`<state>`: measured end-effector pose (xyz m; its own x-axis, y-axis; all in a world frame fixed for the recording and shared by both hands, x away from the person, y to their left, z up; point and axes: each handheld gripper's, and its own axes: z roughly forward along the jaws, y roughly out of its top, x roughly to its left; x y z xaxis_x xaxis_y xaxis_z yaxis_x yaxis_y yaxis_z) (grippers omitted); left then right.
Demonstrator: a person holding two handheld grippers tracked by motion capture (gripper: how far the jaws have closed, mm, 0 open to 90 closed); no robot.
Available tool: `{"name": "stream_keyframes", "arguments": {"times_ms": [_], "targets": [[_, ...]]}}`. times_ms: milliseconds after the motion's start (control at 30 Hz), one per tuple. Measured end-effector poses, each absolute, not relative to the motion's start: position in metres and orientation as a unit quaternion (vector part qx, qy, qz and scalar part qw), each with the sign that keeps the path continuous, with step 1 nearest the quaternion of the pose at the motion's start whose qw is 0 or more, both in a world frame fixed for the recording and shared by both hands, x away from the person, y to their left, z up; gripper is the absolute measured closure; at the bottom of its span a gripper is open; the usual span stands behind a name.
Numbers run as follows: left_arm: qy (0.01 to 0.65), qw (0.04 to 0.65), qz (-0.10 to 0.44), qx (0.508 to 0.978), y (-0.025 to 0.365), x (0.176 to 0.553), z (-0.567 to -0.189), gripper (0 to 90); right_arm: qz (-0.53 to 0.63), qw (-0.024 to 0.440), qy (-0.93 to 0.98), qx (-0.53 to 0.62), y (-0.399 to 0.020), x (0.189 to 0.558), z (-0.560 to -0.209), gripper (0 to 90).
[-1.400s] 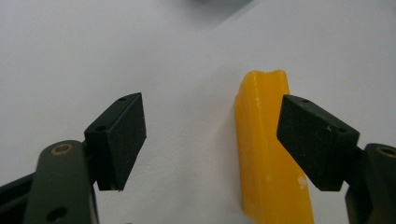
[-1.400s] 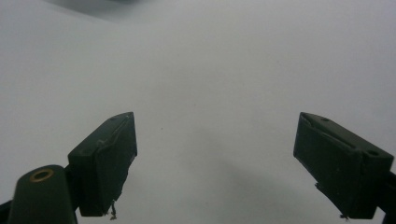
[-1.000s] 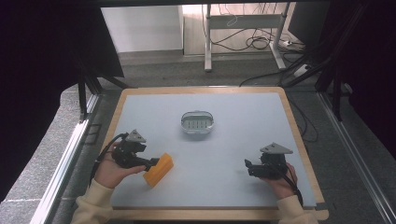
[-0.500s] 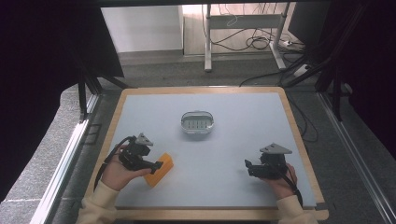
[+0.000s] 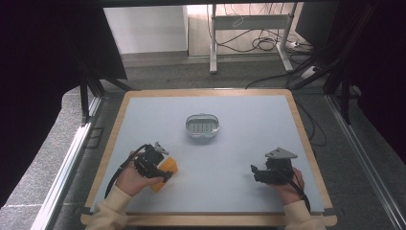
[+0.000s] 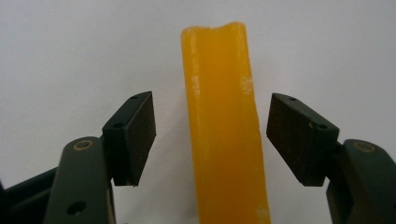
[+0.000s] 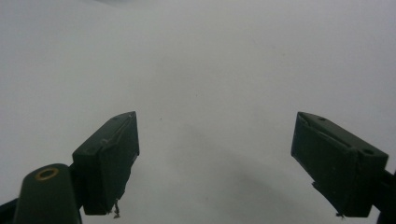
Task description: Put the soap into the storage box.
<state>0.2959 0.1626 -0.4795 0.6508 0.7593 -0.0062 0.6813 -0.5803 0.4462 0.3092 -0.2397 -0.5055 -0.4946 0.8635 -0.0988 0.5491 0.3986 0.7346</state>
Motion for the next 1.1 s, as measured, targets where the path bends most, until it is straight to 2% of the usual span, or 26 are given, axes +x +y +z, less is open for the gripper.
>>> {"name": "stream_keyframes", "arguments": {"times_ms": [167, 400, 700, 1100], "targets": [[0.409, 0.195, 0.084, 0.887, 0.161, 0.298, -0.485, 34.6, 0.327, 0.241, 0.803, 0.437, -0.239, 0.309, -0.506, 16.0], [0.423, 0.166, 0.084, 0.887, 0.155, 0.302, -0.495, 41.9, 0.325, 0.244, 0.807, 0.429, -0.237, 0.308, -0.506, 16.9], [0.422, 0.150, 0.064, 0.892, 0.147, 0.306, -0.500, 60.5, 0.319, 0.246, 0.808, 0.430, -0.238, 0.308, -0.507, 16.9], [0.424, 0.180, 0.059, 0.886, 0.154, 0.306, -0.491, 61.6, 0.323, 0.248, 0.808, 0.426, -0.239, 0.308, -0.505, 17.0]]}}
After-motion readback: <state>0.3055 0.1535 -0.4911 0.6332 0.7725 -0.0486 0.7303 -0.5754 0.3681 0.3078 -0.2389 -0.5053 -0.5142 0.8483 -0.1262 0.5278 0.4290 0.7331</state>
